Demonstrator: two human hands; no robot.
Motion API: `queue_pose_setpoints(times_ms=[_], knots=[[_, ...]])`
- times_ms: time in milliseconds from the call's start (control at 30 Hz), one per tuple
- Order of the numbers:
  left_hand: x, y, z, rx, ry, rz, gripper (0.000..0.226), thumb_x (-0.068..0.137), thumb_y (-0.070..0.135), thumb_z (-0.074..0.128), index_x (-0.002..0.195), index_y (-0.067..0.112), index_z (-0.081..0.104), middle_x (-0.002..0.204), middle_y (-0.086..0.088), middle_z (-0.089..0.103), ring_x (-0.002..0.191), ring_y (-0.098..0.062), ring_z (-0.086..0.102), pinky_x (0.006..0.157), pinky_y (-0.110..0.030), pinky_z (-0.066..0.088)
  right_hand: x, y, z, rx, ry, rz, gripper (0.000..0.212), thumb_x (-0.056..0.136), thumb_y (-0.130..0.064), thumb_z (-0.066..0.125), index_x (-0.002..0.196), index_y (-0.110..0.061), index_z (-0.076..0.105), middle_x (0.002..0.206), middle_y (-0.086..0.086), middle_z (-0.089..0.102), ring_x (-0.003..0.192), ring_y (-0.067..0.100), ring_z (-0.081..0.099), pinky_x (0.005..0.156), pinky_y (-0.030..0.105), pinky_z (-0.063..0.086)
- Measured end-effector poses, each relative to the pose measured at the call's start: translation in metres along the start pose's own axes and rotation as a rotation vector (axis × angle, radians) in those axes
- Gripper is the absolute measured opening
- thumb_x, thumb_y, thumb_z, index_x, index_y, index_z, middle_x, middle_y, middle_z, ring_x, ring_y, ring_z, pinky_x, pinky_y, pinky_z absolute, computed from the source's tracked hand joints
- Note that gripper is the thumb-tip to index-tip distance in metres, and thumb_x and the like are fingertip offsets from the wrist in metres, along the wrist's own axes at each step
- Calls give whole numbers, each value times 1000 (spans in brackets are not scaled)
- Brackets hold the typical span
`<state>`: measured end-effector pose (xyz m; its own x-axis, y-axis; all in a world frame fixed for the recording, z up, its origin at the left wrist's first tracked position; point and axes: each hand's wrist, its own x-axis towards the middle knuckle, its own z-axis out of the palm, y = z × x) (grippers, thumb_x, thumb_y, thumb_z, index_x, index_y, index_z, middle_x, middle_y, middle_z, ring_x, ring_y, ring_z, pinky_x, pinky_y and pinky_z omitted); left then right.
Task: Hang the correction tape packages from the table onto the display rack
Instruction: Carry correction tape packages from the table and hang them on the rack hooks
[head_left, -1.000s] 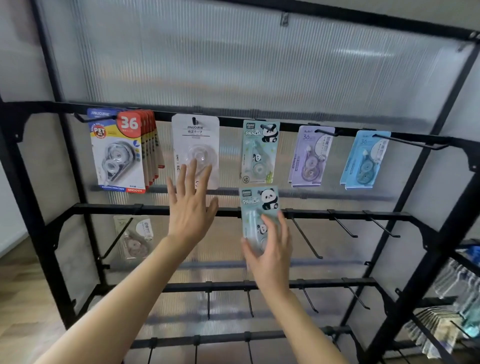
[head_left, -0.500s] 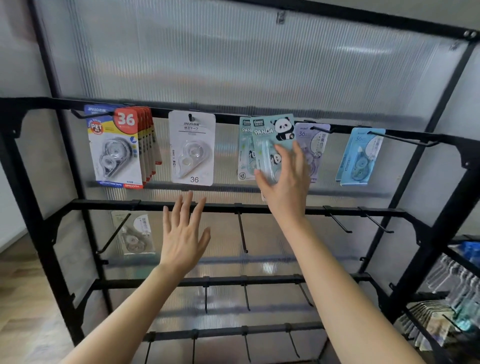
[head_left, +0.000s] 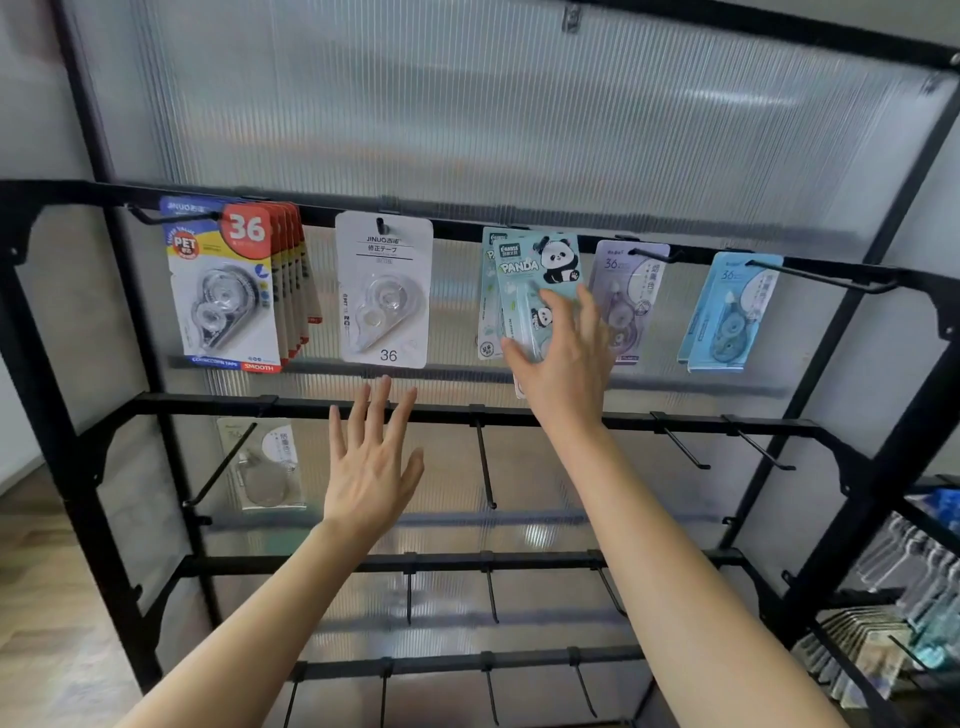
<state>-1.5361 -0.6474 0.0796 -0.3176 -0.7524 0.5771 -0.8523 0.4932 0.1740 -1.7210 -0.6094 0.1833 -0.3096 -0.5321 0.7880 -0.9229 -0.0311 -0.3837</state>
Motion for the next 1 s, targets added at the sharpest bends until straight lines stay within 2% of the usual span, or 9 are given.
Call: queue_pose_setpoints(times_ms=[100,267,400,500,567,667,800,1000], knots=[[0,-1,3,14,4,-7,67,98,38,36,144,28,-13,158,-7,-11,137,-18,-28,110,-41,-23,9,3,15,7,-21,18,60,83,-39,68,133,-15,47,151,13,26,134,34,30,100,49,34],[1,-1,2,4,9,8,66,98,34,38,151,21,2,159,-10,-6,142,-22,-19,112,-37,-20,25,4,43,-49,-93,64,64,85,-41,66,137,-16,39,153,15,18,136,35,25,103,47,34],[-1,-2,4,1,-2,9,65,98,33,39,151,20,2,159,-11,-6,139,-20,-21,113,-37,-17,33,7,57,-22,-155,73,66,86,-28,67,142,-17,33,155,16,9,140,35,16,106,47,35],[-1,-3,7,34,-15,-4,65,100,35,34,151,20,-4,157,-9,-14,139,-22,-23,114,-37,-16,29,9,62,-21,-256,79,81,85,-17,68,150,-20,19,157,17,-3,143,40,6,112,49,28],[0,-4,9,73,-42,-8,65,100,38,29,150,21,-9,154,-8,-21,138,-23,-26,114,-38,-17,24,11,62,-60,-314,92,89,87,-21,66,152,-22,6,157,18,-8,143,42,3,114,50,24],[1,-5,10,95,-65,-18,65,100,39,28,150,21,-9,157,-9,-15,143,-25,-20,113,-40,-17,10,11,56,-119,-313,91,94,88,-30,64,152,-21,-4,158,18,-8,144,41,4,114,50,20],[1,-6,12,143,-96,0,66,99,41,26,147,23,-14,158,-9,-15,144,-26,-19,111,-42,-19,-33,7,47,-81,-293,96,87,90,-28,62,152,-20,1,158,17,-4,144,38,8,113,48,22],[-8,-3,5,135,-100,23,63,100,39,31,152,21,0,159,-9,-7,146,-26,-11,111,-43,-19,-115,8,36,-48,-345,89,72,94,-30,54,152,-17,13,158,16,3,145,33,10,114,44,21]])
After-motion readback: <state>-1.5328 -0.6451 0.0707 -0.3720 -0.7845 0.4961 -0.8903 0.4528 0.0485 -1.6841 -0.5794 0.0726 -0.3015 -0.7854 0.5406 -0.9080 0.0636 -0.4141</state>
